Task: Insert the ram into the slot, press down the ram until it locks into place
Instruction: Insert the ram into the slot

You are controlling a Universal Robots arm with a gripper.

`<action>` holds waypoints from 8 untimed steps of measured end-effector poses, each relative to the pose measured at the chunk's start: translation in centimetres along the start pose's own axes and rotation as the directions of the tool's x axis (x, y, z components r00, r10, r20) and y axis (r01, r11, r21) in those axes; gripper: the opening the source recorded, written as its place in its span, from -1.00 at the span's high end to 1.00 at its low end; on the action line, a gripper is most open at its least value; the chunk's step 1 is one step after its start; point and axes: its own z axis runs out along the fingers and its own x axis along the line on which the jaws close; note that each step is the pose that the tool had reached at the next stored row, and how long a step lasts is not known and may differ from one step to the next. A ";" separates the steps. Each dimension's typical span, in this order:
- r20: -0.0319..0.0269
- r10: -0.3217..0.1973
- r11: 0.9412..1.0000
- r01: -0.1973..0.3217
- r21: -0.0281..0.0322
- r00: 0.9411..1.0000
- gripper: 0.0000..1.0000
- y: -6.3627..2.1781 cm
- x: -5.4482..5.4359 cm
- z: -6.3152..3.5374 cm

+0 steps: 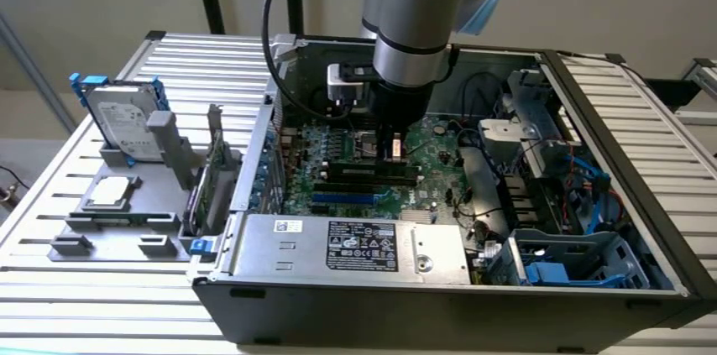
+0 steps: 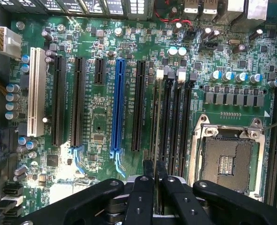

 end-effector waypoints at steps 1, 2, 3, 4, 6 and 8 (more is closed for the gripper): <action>0.000 0.000 1.000 0.000 0.000 1.000 0.73 0.00 0.0 0.02; 0.000 0.000 1.000 0.000 0.000 1.000 0.73 0.00 0.0 0.03; 0.000 0.000 1.000 0.000 -0.001 1.000 0.73 0.00 0.0 0.05; 0.000 0.000 1.000 0.000 -0.001 1.000 0.73 0.00 0.0 0.08; 0.000 0.000 1.000 0.000 -0.001 1.000 0.73 -0.01 0.0 0.15; 0.002 0.000 1.000 0.000 -0.001 1.000 0.73 -0.02 0.0 0.34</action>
